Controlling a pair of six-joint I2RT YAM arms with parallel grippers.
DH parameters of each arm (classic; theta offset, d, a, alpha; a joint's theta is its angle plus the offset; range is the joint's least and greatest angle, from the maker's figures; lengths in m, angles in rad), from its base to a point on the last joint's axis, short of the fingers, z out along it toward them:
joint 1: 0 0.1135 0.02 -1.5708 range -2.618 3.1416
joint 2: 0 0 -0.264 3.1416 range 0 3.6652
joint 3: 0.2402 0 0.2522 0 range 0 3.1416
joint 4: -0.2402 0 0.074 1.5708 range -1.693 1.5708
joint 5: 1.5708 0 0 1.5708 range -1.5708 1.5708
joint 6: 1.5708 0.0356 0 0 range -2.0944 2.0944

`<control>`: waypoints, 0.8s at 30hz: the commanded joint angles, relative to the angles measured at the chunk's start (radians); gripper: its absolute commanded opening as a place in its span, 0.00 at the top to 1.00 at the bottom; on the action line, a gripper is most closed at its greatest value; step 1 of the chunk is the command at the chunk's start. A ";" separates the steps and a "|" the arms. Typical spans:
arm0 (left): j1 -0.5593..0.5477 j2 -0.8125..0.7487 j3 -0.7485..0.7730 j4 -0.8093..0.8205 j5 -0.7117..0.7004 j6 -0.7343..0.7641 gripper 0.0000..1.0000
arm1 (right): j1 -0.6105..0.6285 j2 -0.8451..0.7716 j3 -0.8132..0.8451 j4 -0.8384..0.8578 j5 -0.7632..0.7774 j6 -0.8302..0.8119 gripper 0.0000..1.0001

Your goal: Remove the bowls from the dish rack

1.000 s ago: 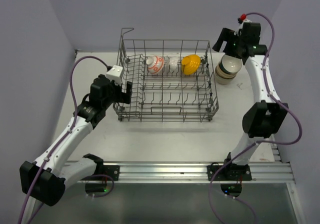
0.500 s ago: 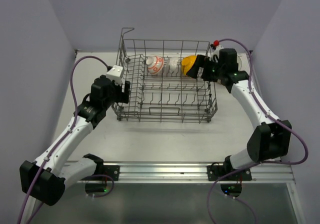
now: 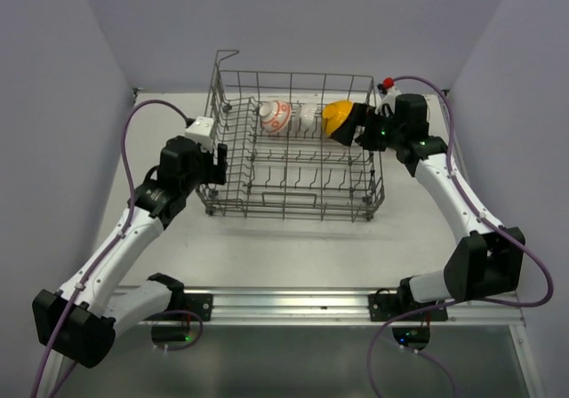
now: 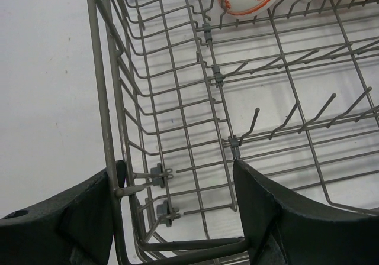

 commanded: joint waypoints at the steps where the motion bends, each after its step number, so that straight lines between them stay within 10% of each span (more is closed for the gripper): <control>1: 0.007 -0.082 0.020 -0.106 0.022 -0.058 0.35 | 0.018 -0.025 -0.009 0.064 -0.047 0.020 0.01; 12: 0.007 -0.208 -0.016 -0.201 0.064 -0.104 0.31 | 0.133 0.032 -0.020 0.134 -0.018 0.077 0.02; 14: 0.007 -0.218 -0.027 -0.198 0.059 -0.104 0.00 | 0.161 0.057 -0.021 0.145 0.004 0.092 0.01; 24: 0.007 -0.220 0.008 -0.161 -0.120 -0.094 0.00 | 0.242 0.074 -0.041 0.284 0.284 0.163 0.01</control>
